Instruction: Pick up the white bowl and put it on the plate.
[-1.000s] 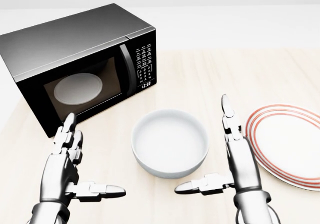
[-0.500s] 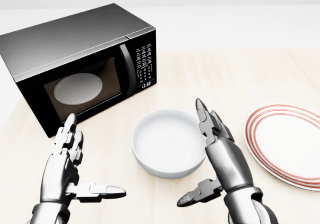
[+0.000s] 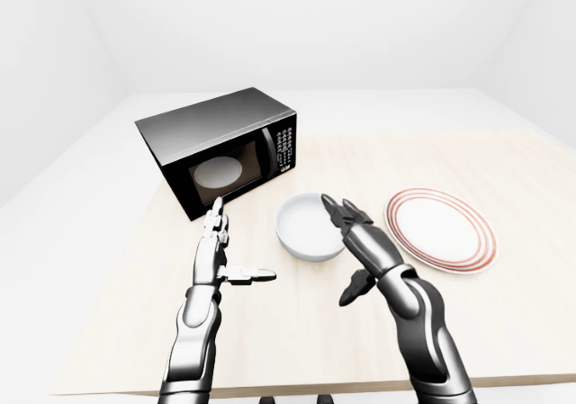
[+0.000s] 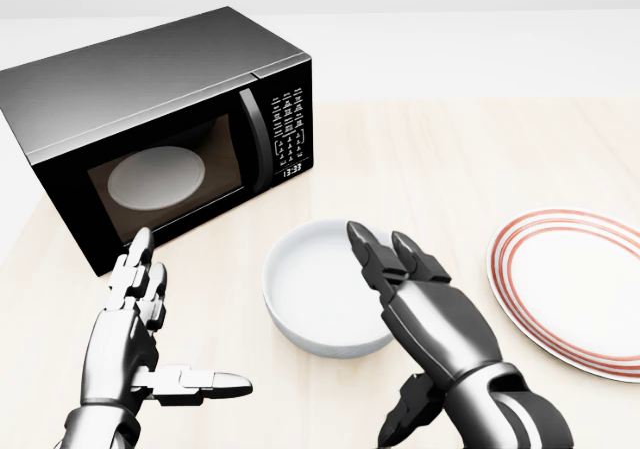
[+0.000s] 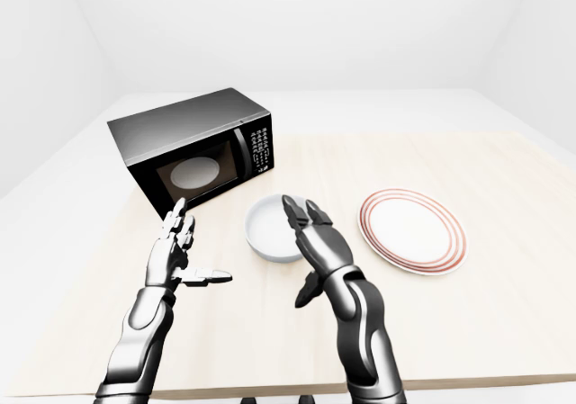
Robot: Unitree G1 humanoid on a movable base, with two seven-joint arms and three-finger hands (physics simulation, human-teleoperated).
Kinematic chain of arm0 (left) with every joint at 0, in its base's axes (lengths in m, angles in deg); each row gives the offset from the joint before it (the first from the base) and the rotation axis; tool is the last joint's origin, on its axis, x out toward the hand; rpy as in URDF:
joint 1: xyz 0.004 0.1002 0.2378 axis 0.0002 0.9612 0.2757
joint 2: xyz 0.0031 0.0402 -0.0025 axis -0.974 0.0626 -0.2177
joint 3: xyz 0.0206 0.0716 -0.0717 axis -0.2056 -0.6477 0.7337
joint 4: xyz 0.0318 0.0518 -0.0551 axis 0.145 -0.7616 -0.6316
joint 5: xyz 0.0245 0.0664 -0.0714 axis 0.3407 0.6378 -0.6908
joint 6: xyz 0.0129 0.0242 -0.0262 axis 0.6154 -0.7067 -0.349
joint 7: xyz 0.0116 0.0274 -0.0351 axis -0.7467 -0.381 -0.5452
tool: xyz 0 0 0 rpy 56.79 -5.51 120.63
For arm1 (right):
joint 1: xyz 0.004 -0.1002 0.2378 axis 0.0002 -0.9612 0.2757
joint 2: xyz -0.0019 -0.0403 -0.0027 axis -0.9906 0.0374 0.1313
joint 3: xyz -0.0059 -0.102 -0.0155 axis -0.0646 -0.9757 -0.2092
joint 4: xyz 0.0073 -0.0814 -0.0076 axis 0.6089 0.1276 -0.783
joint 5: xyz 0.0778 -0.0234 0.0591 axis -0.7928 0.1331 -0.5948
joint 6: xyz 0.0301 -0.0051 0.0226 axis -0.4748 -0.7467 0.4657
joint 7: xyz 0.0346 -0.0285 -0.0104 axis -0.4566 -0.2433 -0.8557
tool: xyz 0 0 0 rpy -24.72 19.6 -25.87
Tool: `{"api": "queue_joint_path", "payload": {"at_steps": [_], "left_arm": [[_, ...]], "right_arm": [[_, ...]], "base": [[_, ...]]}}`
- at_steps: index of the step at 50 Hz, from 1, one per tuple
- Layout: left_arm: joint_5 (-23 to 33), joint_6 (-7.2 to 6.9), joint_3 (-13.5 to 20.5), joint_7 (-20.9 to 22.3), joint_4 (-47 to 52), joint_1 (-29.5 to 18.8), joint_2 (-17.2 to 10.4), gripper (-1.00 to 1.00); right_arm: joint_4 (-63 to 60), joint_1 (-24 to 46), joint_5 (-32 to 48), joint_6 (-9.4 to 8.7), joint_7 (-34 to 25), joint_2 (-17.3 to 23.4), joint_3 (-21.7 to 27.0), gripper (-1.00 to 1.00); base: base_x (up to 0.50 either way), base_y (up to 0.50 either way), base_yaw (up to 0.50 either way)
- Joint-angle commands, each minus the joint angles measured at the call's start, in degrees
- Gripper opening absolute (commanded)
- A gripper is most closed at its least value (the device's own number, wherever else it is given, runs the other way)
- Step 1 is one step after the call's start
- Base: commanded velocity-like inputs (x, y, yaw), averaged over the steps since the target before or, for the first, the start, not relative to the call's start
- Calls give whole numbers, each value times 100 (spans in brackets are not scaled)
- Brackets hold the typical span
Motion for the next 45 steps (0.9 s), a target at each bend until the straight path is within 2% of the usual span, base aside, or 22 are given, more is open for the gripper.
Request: {"api": "queue_joint_path", "payload": {"at_steps": [1,3,8,18,45], "left_arm": [[13,12,8,-29,-43,-19,-5,100],[16,12,7,-29,-43,-19,-5,100],[15,14,7,-28,-44,-19,-6,100],[16,12,7,-30,-43,-19,-5,100],[16,14,7,-30,-44,-19,-5,100]], "right_arm": [[-131,228,999,0,-1036,148,118,100],[-159,347,1217,0,-1230,178,207,100],[5,579,1412,0,-1230,214,420,100],[577,933,1669,0,-1230,313,545,100],[1333,1195,2509,0,-1230,58,90,100]], "base": [[0,0,0],[0,0,0],[0,0,0],[0,0,0],[0,0,0]]}}
